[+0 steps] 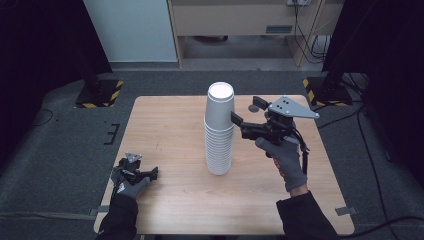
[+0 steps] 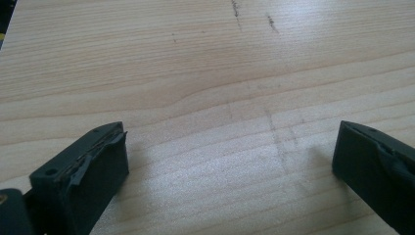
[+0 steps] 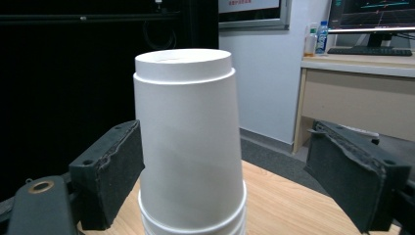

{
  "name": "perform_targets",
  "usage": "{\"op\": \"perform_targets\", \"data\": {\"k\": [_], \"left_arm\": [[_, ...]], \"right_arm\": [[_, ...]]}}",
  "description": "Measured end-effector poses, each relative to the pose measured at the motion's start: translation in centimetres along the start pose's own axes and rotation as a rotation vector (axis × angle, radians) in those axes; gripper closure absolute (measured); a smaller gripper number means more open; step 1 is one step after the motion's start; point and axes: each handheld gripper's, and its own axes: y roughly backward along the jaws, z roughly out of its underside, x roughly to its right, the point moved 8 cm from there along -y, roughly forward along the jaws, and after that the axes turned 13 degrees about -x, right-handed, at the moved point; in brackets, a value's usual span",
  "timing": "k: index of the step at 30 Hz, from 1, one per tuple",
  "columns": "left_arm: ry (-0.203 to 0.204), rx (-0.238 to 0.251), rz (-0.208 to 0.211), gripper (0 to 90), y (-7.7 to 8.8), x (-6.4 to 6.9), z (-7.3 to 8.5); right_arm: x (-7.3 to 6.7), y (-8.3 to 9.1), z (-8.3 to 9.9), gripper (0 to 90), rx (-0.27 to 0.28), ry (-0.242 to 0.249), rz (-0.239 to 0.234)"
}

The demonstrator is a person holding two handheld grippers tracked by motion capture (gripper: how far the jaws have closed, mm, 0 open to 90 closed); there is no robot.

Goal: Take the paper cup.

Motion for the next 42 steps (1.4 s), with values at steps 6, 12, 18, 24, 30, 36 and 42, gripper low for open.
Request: {"op": "perform_targets", "data": {"k": [6,12,18,24,30,36,42], "left_arm": [[0.0,0.0,0.0,0.0,0.0,0.0,0.0],[0.0,0.0,0.0,0.0,0.0,0.0,0.0],[0.0,0.0,0.0,0.0,0.0,0.0,0.0],[0.0,0.0,0.0,0.0,0.0,0.0,0.0],[0.0,0.0,0.0,0.0,0.0,0.0,0.0],[0.0,0.0,0.0,0.0,0.0,0.0,0.0],[0.0,0.0,0.0,0.0,0.0,0.0,0.0]], "right_arm": [[-0.5,-0.7,-0.1,13.3,-0.001,-0.003,-0.005],[-1.2,-1.4,-0.3,13.2,-0.005,0.007,-0.018],[-1.8,-2.4,-0.3,12.9,-0.015,0.015,-0.026],[-1.9,-3.2,-0.2,12.6,-0.024,0.007,-0.022],[-1.8,-4.3,0.0,12.1,-0.036,0.011,-0.013],[-1.7,-4.9,0.2,11.9,-0.048,0.011,-0.013],[-1.8,-5.9,0.4,11.2,-0.056,0.001,-0.011]]}}
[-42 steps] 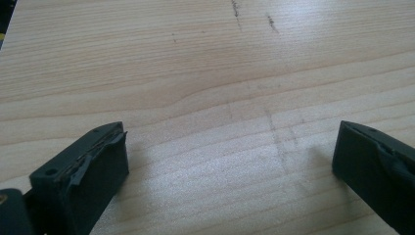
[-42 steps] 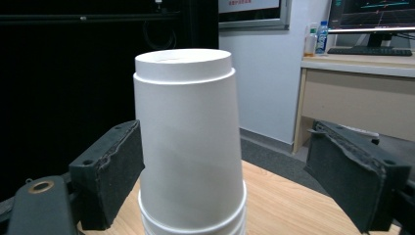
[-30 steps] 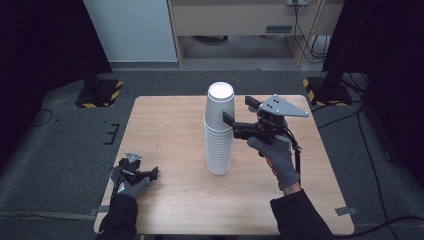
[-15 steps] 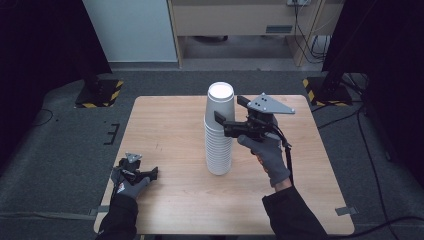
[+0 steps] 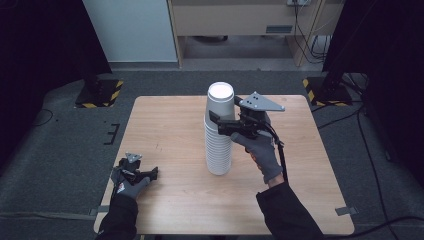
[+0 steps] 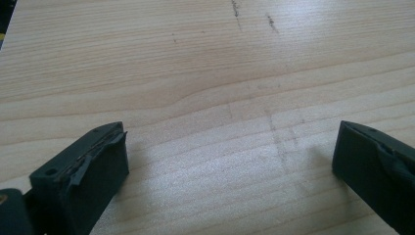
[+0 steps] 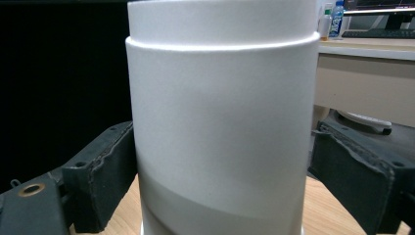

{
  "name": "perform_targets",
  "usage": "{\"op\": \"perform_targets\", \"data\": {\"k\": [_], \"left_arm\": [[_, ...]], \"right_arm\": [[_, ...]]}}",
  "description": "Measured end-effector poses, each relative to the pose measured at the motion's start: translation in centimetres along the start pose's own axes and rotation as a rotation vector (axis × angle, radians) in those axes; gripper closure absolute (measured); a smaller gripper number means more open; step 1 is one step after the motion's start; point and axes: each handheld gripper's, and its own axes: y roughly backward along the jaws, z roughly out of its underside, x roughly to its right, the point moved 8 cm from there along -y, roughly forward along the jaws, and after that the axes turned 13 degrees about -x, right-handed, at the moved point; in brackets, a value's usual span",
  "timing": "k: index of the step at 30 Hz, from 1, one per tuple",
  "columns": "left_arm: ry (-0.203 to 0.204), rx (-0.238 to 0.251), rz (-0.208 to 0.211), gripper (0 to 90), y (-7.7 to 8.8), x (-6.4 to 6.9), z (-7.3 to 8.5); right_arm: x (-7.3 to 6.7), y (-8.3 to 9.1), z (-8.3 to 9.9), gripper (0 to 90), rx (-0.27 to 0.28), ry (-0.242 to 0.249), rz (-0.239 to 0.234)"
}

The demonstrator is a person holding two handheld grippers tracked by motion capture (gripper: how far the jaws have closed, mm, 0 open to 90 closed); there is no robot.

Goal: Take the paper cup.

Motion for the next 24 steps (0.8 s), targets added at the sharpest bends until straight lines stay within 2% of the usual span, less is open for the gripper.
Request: {"op": "perform_targets", "data": {"k": [7,14,24], "left_arm": [[0.0,0.0,0.0,0.0,0.0,0.0,0.0],[0.0,0.0,0.0,0.0,0.0,0.0,0.0],[0.0,0.0,0.0,0.0,0.0,0.0,0.0]], "right_arm": [[-0.1,-0.9,0.0,11.0,-0.003,-0.008,0.002],[-0.4,-1.7,-0.1,10.7,-0.013,0.004,0.005],[-0.3,-2.3,0.0,14.1,-0.01,-0.005,0.031]]}}
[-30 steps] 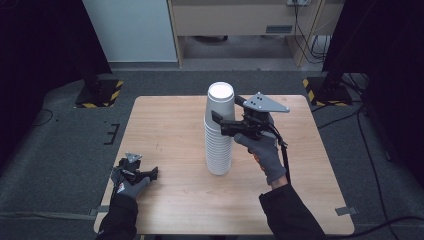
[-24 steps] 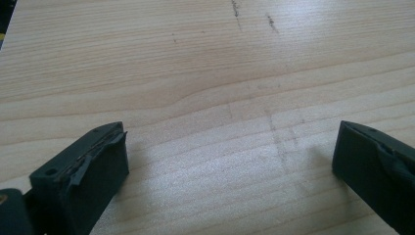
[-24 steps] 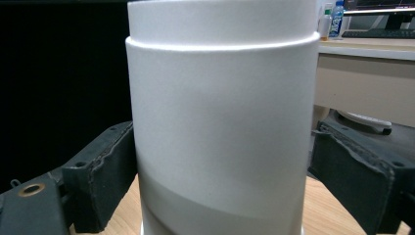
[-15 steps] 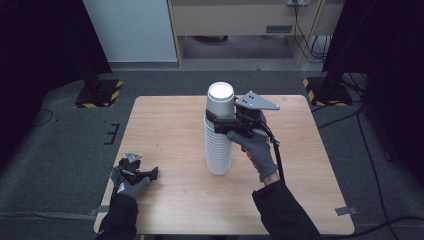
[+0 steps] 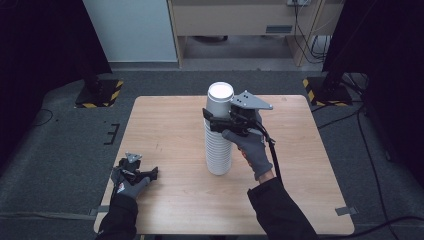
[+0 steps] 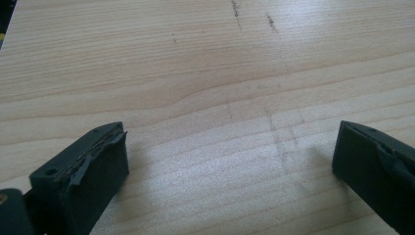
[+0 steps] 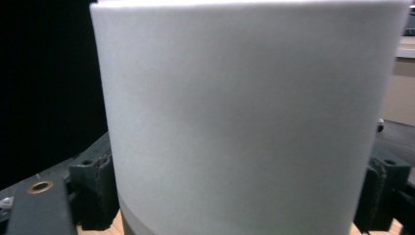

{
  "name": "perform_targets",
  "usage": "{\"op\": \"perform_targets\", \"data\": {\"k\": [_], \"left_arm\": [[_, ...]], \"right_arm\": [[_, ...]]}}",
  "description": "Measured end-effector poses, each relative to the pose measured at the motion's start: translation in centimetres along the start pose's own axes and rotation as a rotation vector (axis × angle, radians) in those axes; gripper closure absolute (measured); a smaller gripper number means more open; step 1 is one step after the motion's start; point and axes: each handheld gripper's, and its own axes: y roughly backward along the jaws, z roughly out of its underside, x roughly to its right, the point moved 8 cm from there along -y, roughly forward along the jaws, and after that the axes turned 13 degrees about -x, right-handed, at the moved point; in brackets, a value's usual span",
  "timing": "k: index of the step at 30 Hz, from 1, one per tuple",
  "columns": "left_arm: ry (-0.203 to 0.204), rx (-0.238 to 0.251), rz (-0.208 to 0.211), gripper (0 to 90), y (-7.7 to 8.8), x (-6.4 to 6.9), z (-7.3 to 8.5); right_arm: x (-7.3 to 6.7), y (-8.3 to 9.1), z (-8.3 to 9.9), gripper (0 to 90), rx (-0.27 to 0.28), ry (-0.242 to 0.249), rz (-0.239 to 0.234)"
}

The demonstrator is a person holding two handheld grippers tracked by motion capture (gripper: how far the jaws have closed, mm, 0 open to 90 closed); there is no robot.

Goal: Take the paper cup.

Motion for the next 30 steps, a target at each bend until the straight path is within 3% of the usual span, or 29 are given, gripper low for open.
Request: {"op": "perform_targets", "data": {"k": [10,30], "left_arm": [[0.0,0.0,0.0,0.0,0.0,0.0,0.0],[0.0,0.0,0.0,0.0,0.0,0.0,0.0]], "right_arm": [[0.0,0.2,-0.3,15.7,0.011,-0.004,0.002],[0.0,2.3,-3.7,15.9,0.095,-0.019,-0.017]]}}
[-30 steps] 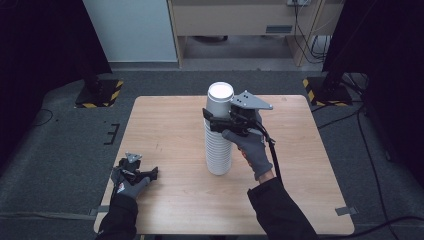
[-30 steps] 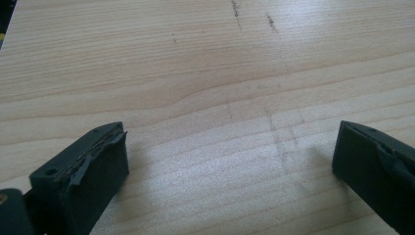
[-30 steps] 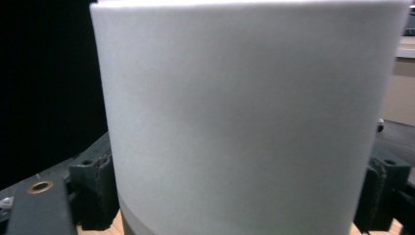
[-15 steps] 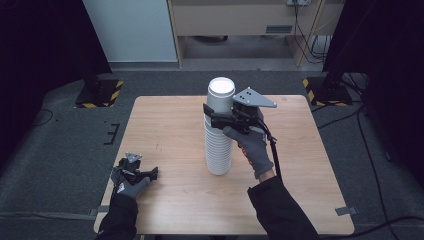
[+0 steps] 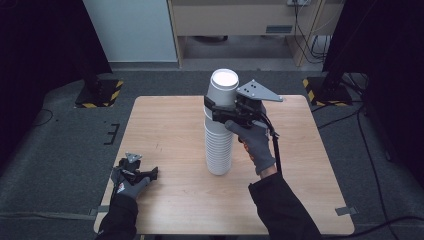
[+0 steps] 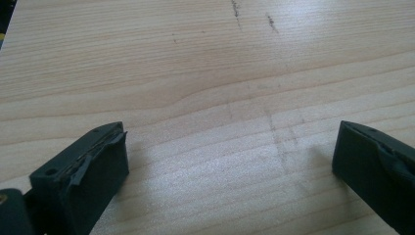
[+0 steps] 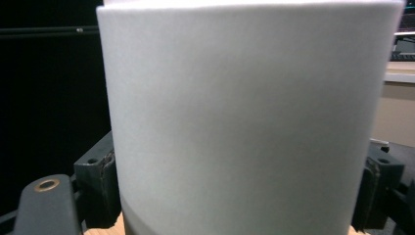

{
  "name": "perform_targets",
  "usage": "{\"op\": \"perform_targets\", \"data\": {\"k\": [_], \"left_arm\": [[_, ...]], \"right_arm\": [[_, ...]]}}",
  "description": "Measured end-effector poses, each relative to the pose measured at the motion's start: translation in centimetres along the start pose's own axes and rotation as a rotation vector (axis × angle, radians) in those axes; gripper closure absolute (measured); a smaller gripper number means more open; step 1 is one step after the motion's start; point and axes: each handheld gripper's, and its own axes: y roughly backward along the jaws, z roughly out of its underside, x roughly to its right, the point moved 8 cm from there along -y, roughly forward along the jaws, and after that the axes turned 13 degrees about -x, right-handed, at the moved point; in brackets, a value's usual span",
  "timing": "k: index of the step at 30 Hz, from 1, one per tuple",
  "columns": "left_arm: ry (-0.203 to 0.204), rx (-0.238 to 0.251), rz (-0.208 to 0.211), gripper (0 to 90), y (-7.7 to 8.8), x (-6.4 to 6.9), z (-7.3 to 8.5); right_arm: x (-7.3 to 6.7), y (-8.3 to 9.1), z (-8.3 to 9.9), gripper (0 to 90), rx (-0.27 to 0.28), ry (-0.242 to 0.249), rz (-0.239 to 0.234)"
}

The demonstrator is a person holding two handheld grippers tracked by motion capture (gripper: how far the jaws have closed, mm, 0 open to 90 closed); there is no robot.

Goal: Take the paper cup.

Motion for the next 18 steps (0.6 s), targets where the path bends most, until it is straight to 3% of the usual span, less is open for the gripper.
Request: {"op": "perform_targets", "data": {"k": [18], "left_arm": [[0.0,0.0,0.0,0.0,0.0,0.0,0.0]], "right_arm": [[0.4,1.0,-2.1,15.9,0.063,-0.047,-0.027]]}}
